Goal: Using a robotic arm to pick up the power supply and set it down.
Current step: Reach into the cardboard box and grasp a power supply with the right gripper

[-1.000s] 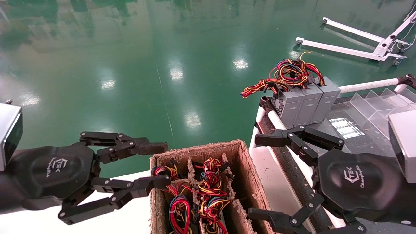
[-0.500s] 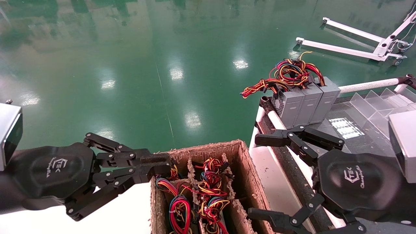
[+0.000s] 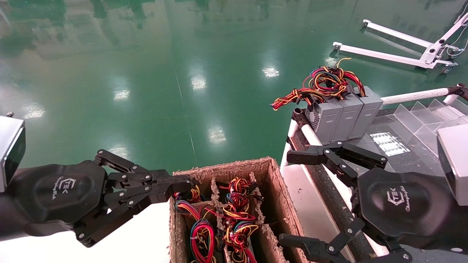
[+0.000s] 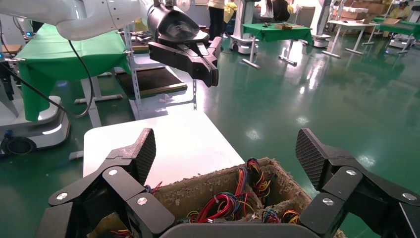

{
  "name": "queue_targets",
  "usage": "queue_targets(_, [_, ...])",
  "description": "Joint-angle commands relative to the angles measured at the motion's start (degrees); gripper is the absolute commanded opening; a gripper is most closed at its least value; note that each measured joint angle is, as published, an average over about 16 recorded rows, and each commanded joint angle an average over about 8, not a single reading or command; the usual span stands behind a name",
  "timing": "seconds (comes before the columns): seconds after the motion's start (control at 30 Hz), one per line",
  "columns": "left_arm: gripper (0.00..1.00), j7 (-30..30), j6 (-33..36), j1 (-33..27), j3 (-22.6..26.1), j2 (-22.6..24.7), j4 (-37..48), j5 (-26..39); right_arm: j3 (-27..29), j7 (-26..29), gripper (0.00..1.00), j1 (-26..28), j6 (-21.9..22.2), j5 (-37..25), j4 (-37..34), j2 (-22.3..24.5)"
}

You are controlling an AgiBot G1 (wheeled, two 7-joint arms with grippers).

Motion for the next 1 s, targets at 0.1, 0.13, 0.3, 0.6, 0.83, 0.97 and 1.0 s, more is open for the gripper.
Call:
queue_targets(0.1, [1.0,0.0,0.0,0.0,0.0,0.0,0.0,0.0,0.0,0.0,1.0,0.0,0.0,0.0,0.0,0.0])
queue_targets(0.13, [1.0,0.0,0.0,0.0,0.0,0.0,0.0,0.0,0.0,0.0,1.0,0.0,0.0,0.0,0.0,0.0])
queue_targets(0.3, [1.0,0.0,0.0,0.0,0.0,0.0,0.0,0.0,0.0,0.02,1.0,-0.01,-0.01,0.0,0.02,0.01])
queue_targets(0.6, [1.0,0.0,0.0,0.0,0.0,0.0,0.0,0.0,-0.93,0.76,1.0,0.24,-0.02,-1.55,-0.37,0.13])
queue_targets(0.83, [1.0,0.0,0.0,0.0,0.01,0.0,0.01,0.0,-3.46,2.71,1.0,1.03,-1.6,-3.93,-0.95,-0.78])
queue_targets(0.97, [1.0,0.0,0.0,0.0,0.01,0.0,0.01,0.0,-6.05,3.91,1.0,1.41,-3.18,-5.49,-1.22,-2.76])
queue_targets(1.0, [1.0,0.0,0.0,-0.01,0.01,0.0,0.01,0.0,-6.82,4.23,1.0,1.52,-3.46,-5.99,-1.27,-3.36])
